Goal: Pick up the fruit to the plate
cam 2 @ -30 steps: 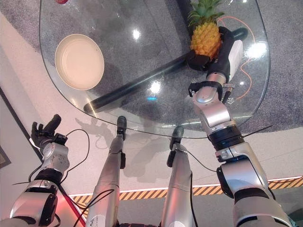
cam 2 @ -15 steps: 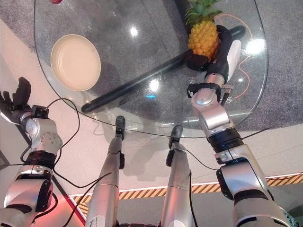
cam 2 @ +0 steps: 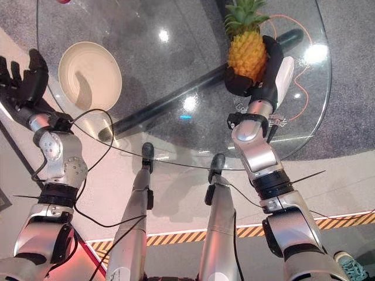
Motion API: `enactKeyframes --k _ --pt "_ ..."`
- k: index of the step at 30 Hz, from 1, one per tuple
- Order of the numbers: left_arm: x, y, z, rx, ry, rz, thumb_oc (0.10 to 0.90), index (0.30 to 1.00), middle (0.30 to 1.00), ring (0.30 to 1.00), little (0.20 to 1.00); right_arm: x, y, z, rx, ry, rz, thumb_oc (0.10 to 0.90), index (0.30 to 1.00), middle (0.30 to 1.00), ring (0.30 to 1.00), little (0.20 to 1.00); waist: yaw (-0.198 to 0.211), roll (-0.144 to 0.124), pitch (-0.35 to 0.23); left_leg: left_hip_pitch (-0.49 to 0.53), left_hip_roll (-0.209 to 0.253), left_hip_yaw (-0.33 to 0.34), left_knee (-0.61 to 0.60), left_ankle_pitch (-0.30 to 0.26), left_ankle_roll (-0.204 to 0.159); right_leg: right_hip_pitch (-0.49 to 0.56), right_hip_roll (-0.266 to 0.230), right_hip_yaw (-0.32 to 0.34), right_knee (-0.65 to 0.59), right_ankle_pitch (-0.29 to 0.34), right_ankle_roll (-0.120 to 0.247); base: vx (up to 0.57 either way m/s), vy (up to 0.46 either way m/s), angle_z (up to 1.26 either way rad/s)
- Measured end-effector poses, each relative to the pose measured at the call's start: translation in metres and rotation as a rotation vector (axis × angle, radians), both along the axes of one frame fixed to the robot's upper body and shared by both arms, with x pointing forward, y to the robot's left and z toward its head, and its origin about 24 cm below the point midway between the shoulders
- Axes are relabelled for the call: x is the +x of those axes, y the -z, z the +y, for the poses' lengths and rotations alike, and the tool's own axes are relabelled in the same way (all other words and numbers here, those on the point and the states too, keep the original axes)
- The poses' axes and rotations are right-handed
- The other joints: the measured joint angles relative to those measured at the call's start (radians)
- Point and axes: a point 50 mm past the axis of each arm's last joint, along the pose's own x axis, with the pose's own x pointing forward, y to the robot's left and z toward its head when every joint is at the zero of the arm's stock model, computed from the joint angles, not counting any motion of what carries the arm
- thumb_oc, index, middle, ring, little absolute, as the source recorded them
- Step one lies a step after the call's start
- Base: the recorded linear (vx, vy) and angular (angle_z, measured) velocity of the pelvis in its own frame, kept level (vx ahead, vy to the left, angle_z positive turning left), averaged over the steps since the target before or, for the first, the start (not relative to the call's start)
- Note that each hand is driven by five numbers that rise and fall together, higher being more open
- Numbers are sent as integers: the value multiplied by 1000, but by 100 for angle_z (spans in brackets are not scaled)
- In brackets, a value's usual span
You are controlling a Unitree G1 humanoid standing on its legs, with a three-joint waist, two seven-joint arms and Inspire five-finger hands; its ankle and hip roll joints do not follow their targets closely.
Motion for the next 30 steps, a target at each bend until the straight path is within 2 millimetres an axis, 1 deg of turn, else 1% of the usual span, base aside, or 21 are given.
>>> enactKeyframes --k 2,3,7,11,17,23,30 --pt "0 -2 -4 17 28 -17 800 900 900 900 900 -1 1 0 0 -5 -3 100 300 300 300 200 -2 0 0 0 0 0 0 0 0 0 0 0 -2 0 0 0 0 0" --pt "0 -3 -9 46 67 -38 800 900 900 900 900 -2 1 0 -4 -8 -8 100 300 300 300 200 -3 0 0 -1 0 1 -2 0 0 -1 0 0 -3 0 0 0 0 0" --pt "-3 -1 -22 119 156 -61 800 900 900 900 900 -4 4 1 -27 -19 -9 100 300 300 300 200 -4 0 0 0 0 3 -5 -1 1 -2 0 1 -5 0 0 -15 15 0" --pt "-4 0 -25 172 204 -75 800 900 900 900 900 -6 6 2 -58 -16 -13 100 300 300 300 200 -4 0 0 2 0 5 -11 0 1 -4 0 3 -6 0 0 -5 22 -1" --pt "-4 -6 -32 257 288 -110 800 900 900 900 900 -10 8 6 -94 -34 -23 100 300 300 300 200 -5 0 0 2 1 9 -15 0 2 -7 0 6 -9 0 0 0 0 0" --pt "-4 -8 -43 302 356 -121 800 900 900 900 900 -10 7 9 -117 -44 -25 100 300 300 300 200 -3 0 0 2 1 11 -15 0 2 -8 0 8 -9 0 0 0 0 0" --pt "0 -5 -46 266 414 -92 800 900 900 900 900 -13 -2 17 -134 -114 -65 100 300 300 300 200 -7 0 0 3 1 16 -15 0 2 -11 0 12 -8 0 1 -5 2 0"
